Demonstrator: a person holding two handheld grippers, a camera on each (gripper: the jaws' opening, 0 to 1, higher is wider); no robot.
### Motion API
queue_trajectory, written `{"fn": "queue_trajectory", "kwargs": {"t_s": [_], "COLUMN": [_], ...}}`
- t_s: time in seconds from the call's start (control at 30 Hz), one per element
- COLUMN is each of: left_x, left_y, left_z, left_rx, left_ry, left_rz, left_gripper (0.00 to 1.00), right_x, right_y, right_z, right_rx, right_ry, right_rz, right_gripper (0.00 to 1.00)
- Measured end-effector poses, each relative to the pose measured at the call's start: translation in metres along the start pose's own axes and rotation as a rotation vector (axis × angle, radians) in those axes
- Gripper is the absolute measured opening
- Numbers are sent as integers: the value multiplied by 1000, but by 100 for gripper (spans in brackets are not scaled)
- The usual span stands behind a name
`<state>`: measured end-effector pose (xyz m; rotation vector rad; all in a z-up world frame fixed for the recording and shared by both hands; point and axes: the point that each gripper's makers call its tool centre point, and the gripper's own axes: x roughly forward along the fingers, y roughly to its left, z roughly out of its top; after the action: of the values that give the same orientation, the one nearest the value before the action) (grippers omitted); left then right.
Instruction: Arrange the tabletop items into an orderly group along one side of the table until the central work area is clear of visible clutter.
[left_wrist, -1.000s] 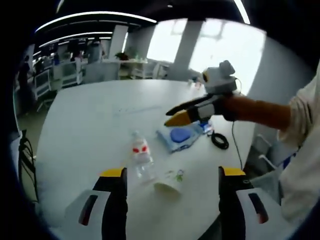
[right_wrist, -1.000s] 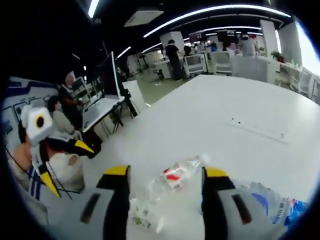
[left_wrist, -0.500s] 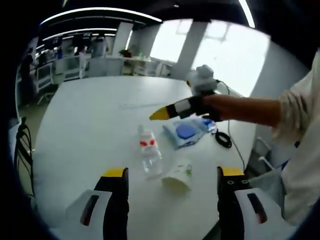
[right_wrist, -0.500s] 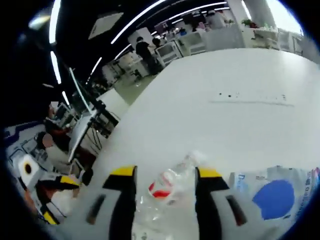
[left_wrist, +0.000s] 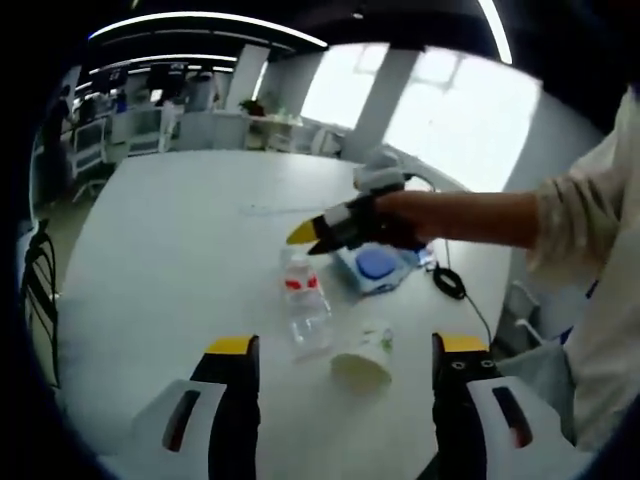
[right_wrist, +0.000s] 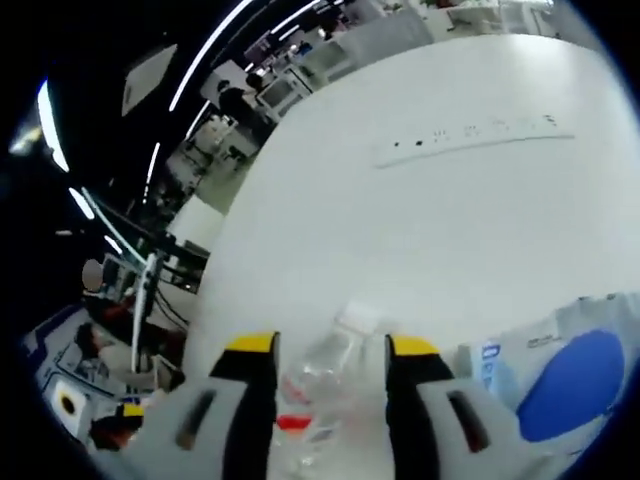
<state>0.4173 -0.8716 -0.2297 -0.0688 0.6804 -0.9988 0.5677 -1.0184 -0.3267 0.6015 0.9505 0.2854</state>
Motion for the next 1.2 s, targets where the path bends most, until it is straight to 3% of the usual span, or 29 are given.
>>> {"fn": "queue_trajectory", "kwargs": {"t_s": [0.43,0.6,1.2], "left_x": [6,5,10], "left_y": [4,7,14], "left_z": [-6,-6,-15], "left_rx": [-8,-11,-26], "left_ry": [0,-2,9], "left_rz": [-9,-6,-3], "left_gripper": [64,63,60], "right_x": [11,19,31], "right_y": [-10,-10,-15], "right_z": [-3,-7,-5], "right_rx": [127,128,177], "right_ry": [14,43,27], "right_rz": [22,28,58], "right_gripper": [34,33,24]}}
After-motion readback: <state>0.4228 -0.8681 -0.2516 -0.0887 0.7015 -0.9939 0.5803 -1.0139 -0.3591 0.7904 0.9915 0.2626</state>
